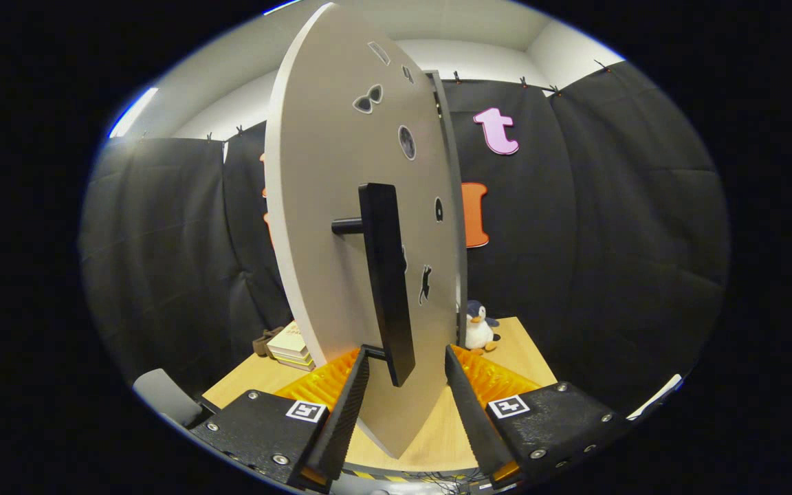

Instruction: Open the shoe cabinet door, grab the shoes and put them into the shoe cabinet, then close the shoe cabinet door.

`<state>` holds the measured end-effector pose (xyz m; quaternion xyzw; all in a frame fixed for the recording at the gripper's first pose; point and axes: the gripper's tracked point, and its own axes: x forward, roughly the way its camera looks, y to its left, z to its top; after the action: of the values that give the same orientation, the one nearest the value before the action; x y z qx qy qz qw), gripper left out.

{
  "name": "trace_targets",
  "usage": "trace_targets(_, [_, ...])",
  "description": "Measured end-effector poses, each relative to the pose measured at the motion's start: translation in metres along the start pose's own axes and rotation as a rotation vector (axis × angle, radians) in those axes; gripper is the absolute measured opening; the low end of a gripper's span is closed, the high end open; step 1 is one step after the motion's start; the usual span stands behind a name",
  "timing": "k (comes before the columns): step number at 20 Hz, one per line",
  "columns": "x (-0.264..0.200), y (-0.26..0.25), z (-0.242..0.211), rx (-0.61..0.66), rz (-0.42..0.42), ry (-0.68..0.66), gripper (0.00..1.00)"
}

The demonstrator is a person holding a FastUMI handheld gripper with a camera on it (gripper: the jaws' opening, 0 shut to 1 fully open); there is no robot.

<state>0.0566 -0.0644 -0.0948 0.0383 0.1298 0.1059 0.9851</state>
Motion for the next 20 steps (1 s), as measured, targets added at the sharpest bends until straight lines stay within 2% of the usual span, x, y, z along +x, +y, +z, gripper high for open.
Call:
trace_targets(7, [0.034, 0.048, -0.001, 0.017, 0.093, 0.007, 0.75])
trace_targets(10, [0.051, 0.068, 0.001, 0.014, 0.120, 0.004, 0.81])
trace_targets(14, [0.077, 0.094, 0.005, -0.006, 0.157, 0.001, 0.82])
trace_targets(20, [0.116, 0.127, 0.011, 0.032, 0.191, 0.004, 0.87])
